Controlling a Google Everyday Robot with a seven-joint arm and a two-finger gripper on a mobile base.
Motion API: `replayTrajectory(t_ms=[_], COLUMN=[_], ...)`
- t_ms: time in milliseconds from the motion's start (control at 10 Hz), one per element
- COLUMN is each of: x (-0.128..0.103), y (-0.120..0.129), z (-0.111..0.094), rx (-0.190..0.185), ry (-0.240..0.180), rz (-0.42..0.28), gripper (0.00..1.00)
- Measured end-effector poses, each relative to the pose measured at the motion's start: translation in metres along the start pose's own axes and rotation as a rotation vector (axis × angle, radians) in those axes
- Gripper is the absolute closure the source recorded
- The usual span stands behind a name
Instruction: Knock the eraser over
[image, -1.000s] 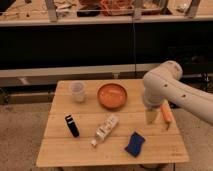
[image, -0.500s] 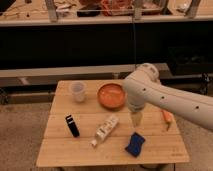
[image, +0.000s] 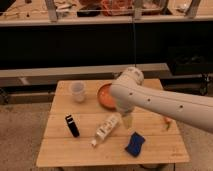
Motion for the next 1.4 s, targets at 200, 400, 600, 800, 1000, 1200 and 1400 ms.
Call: replayTrajectory(t_ms=[200, 400, 600, 800, 1000, 1200, 1400], x=[-0.015, -0.017, -0.033, -0.050, -0.053, -0.072, -0.083], y=[-0.004, -0.005, -0.012, -0.017, -0.017, -0.023, -0.026], z=[0.007, 0.014, 0.025, 0.037, 0.044, 0.049, 0.054], rx=[0.000, 0.001, 0.003, 0.003, 0.000, 0.002, 0.005], ry=[-0.003, -0.005, -0.012, -0.020, -0.026, -0.036, -0.045], rz=[-0.044, -0.064, -0.110, -0.157, -0.179, -0.205, -0.222], gripper=[0.20, 0.20, 0.20, 0.20, 0.20, 0.20, 0.20])
